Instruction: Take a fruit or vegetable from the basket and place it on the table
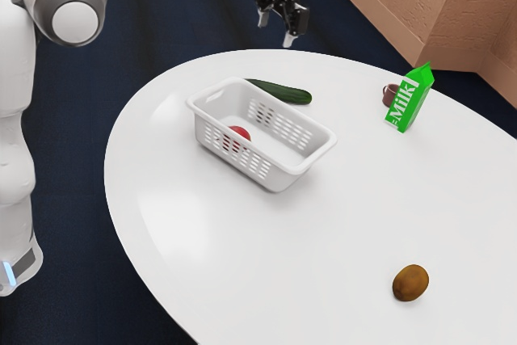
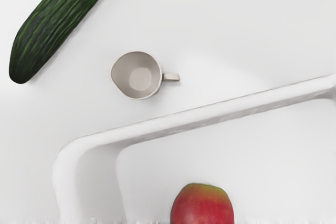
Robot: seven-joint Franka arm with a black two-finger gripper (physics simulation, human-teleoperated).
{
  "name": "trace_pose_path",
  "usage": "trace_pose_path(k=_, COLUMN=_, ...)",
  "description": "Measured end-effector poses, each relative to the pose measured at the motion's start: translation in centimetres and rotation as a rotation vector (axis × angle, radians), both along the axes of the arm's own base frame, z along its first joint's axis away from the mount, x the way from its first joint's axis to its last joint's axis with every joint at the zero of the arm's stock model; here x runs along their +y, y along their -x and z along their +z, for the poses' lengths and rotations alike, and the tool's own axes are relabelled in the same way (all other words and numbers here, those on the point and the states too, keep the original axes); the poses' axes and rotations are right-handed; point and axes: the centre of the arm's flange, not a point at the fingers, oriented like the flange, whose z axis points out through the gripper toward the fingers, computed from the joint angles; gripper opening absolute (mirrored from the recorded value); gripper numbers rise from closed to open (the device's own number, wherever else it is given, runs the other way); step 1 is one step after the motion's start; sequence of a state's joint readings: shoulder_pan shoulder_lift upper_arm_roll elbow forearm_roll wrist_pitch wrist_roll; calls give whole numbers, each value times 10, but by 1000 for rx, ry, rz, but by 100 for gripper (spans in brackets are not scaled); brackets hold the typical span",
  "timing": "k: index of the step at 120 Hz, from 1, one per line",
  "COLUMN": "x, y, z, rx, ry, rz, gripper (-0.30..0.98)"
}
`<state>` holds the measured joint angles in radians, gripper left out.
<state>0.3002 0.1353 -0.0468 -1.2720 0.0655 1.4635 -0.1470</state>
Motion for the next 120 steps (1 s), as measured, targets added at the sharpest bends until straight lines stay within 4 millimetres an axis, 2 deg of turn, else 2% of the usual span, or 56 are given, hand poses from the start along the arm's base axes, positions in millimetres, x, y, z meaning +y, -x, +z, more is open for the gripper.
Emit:
trace_pose_path(k=18, x=-6, y=-1, z=-1, rx=4, ry=13, rz=-1, gripper=69)
trace_pose_path(k=22, x=-7, y=2, z=-8, rx=14, ry=19, rz=2, gripper=69)
trace_pose_path(k=28, x=-9, y=21, z=-18, rx=32, ry=25, rz=10, gripper=69)
trace_pose_path(k=39, x=-14, y=62, z=-53, rx=55, ry=34, rz=24, gripper=69)
trace_pose_path(k=48, x=-7, y=80, z=-83, rx=59, ry=43, rz=46, gripper=69)
trace_pose_path(k=61, x=0, y=72, z=-111, rx=44, ry=47, rz=55, gripper=69)
trace_pose_path(k=79, x=14, y=65, z=-119, rx=-1, ry=42, rz=79, gripper=69)
trace_pose_path(k=95, x=58, y=81, z=-122, rx=-21, ry=46, rz=164, gripper=69)
trace_pose_path(k=102, x=68, y=85, z=-123, rx=-26, ry=47, rz=182, gripper=69)
trace_pose_path(k=108, x=63, y=82, z=-123, rx=-29, ry=44, rz=172, gripper=69)
trace_pose_path(k=120, x=29, y=68, z=-121, rx=-37, ry=44, rz=108, gripper=69)
